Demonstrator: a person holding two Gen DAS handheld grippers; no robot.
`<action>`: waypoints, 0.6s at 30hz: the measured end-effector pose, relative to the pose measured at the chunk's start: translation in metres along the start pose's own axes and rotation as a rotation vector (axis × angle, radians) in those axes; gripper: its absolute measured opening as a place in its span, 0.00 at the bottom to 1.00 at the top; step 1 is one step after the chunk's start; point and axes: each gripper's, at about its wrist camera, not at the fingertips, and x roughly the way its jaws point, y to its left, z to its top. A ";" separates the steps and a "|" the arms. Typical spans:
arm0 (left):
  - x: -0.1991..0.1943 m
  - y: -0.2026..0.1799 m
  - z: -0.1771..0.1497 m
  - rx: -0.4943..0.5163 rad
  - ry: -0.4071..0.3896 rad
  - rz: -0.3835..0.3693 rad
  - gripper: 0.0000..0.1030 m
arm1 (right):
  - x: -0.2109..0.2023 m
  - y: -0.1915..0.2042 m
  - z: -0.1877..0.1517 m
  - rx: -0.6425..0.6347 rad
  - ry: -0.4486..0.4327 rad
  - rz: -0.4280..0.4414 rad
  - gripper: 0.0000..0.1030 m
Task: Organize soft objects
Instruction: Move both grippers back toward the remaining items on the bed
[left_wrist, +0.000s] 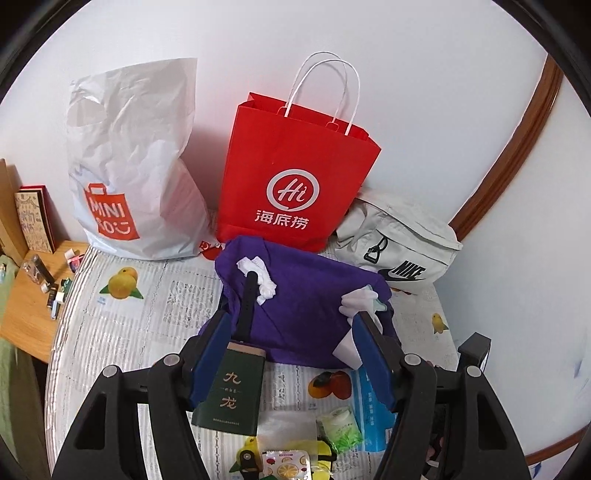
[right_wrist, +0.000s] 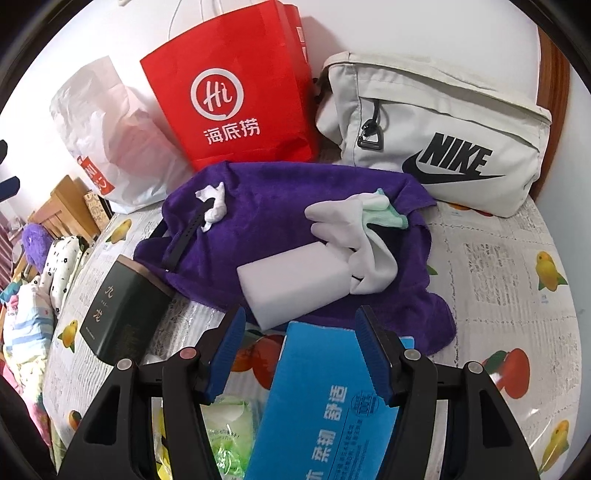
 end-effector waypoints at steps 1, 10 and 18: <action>-0.002 0.000 -0.001 -0.003 -0.001 -0.008 0.64 | -0.003 0.001 -0.002 -0.003 -0.002 -0.003 0.60; -0.048 -0.022 -0.023 0.066 -0.053 -0.022 0.64 | -0.039 0.007 -0.034 0.014 -0.013 -0.006 0.60; -0.080 -0.017 -0.050 0.056 -0.106 0.026 0.69 | -0.080 0.016 -0.075 0.033 -0.038 0.011 0.60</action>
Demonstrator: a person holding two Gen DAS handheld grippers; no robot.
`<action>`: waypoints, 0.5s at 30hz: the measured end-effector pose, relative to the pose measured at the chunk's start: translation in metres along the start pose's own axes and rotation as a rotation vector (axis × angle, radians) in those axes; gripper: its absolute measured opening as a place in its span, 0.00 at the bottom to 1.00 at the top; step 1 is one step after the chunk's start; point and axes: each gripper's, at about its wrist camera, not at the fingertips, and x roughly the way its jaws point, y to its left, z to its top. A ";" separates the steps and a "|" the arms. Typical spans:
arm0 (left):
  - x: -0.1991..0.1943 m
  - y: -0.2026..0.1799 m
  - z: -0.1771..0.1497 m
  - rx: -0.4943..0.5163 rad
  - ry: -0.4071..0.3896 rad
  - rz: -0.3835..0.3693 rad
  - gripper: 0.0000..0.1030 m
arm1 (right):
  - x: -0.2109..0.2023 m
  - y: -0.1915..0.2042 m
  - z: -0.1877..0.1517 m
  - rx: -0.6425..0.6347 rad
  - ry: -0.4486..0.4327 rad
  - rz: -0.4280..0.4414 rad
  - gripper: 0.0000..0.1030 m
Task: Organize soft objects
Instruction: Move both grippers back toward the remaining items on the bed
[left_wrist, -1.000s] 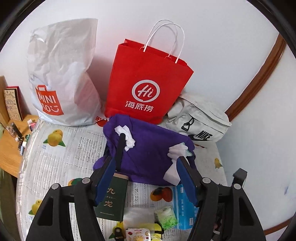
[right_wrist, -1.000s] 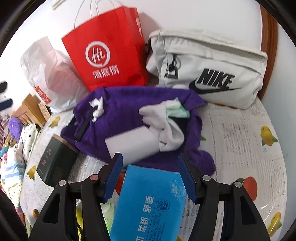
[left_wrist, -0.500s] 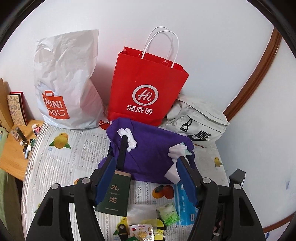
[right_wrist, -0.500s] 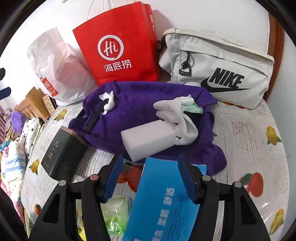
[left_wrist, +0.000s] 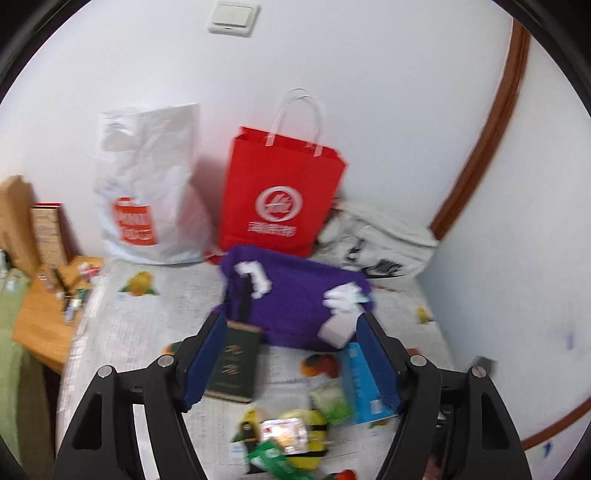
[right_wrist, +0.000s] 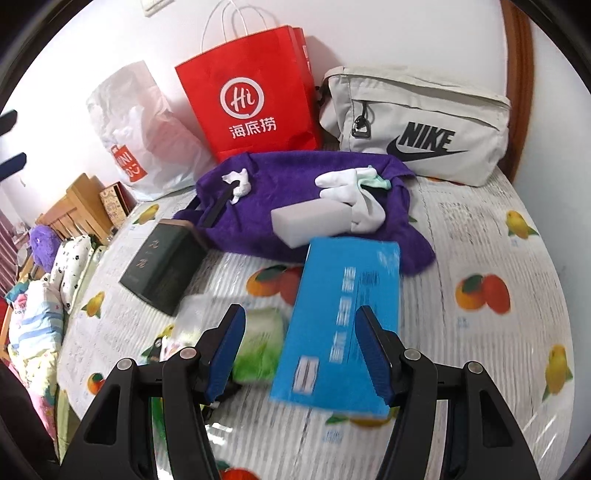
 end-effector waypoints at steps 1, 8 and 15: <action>0.000 0.004 -0.006 -0.007 0.005 0.003 0.69 | -0.007 0.001 -0.005 0.002 -0.008 0.002 0.60; 0.013 0.031 -0.061 -0.088 0.100 -0.007 0.69 | -0.050 0.010 -0.037 -0.008 -0.051 0.018 0.60; 0.013 0.033 -0.117 -0.090 0.129 0.048 0.69 | -0.070 0.012 -0.073 0.008 -0.046 0.023 0.60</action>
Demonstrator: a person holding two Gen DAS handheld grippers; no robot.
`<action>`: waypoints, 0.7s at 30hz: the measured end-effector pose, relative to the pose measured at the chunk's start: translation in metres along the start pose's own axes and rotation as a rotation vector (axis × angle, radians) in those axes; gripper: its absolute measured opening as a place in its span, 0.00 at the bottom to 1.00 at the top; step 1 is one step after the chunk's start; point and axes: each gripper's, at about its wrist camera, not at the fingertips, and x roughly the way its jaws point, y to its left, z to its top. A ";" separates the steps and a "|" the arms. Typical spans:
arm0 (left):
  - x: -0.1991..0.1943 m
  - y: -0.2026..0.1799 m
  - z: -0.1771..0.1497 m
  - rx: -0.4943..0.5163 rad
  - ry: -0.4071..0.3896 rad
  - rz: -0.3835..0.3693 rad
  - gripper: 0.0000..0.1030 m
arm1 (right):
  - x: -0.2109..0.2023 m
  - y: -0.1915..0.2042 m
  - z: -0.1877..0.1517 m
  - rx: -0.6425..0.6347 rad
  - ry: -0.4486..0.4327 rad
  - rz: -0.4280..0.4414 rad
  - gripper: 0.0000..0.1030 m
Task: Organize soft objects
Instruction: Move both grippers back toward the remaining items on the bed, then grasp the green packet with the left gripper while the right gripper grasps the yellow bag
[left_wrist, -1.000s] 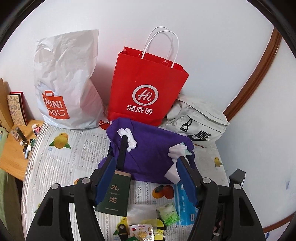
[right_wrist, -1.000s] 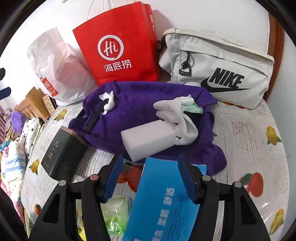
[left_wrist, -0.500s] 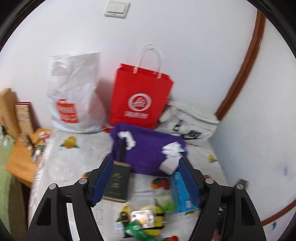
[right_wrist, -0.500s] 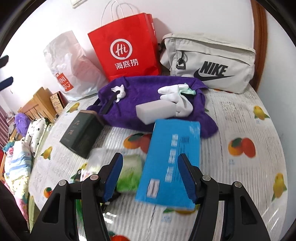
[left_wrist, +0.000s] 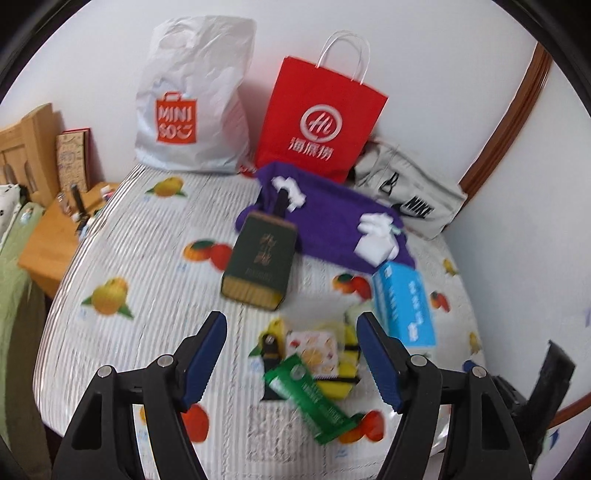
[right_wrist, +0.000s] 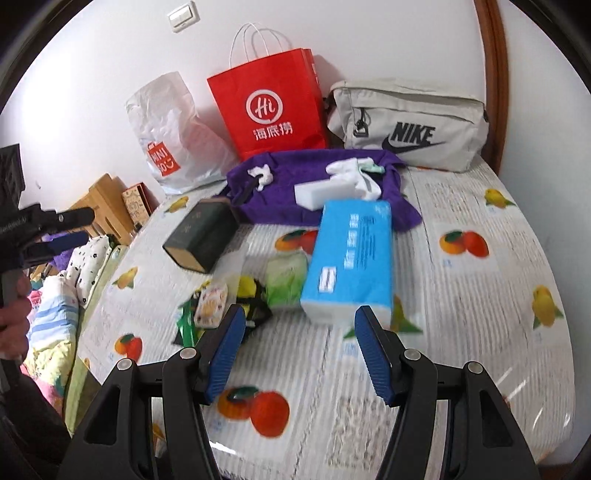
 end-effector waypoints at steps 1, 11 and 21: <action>0.002 0.000 -0.008 0.003 0.005 0.008 0.69 | 0.000 0.000 -0.005 0.004 0.003 -0.005 0.60; 0.040 0.005 -0.072 -0.015 0.106 -0.024 0.69 | -0.001 -0.001 -0.046 0.010 0.014 -0.011 0.60; 0.111 -0.002 -0.105 -0.101 0.286 -0.167 0.68 | 0.008 -0.012 -0.064 0.035 0.053 -0.027 0.60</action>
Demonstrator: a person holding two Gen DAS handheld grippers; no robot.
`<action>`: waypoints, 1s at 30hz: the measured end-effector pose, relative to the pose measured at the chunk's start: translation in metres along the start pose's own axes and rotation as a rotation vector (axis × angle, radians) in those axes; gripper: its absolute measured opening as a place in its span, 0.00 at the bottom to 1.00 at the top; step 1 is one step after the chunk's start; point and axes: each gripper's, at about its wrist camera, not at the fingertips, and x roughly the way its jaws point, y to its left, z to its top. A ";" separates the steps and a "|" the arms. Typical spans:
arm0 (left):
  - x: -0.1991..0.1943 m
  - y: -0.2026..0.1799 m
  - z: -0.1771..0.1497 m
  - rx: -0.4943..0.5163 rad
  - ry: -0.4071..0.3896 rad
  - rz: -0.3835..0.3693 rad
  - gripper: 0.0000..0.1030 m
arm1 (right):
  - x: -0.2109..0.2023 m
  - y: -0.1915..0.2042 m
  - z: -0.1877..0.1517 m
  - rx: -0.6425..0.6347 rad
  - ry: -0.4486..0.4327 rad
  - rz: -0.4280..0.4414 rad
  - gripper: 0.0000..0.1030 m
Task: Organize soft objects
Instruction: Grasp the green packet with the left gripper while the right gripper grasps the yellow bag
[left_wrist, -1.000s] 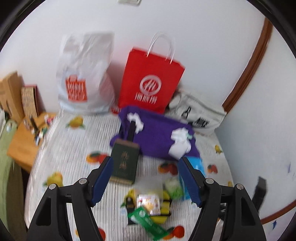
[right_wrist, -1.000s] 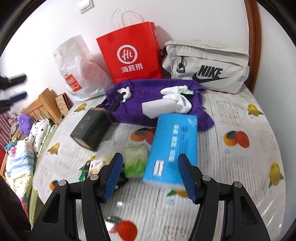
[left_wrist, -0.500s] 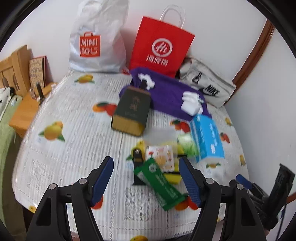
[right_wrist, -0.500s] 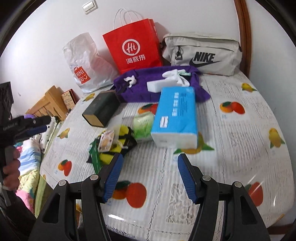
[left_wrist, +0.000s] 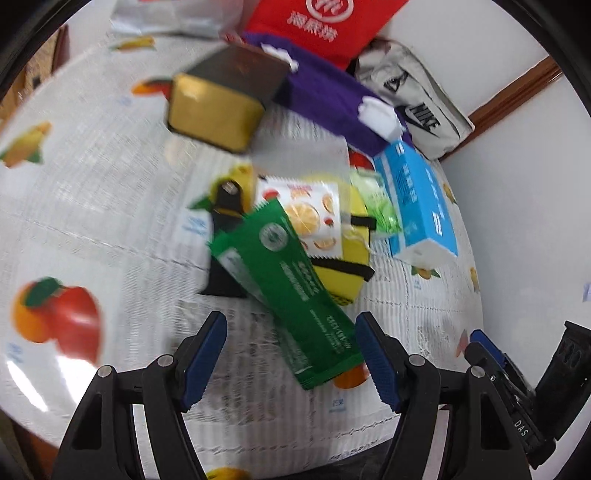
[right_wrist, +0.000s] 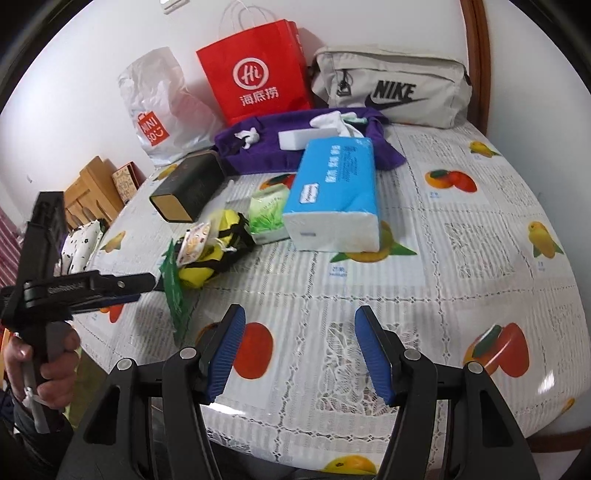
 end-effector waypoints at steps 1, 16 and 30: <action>0.006 -0.001 0.000 -0.001 0.013 0.000 0.68 | 0.002 -0.002 0.000 0.005 0.003 0.002 0.60; 0.015 -0.021 0.012 0.214 -0.034 0.185 0.41 | 0.022 -0.017 -0.006 0.040 0.055 0.001 0.60; 0.004 0.002 0.012 0.222 -0.074 0.362 0.41 | 0.021 -0.015 -0.009 0.041 0.048 0.036 0.60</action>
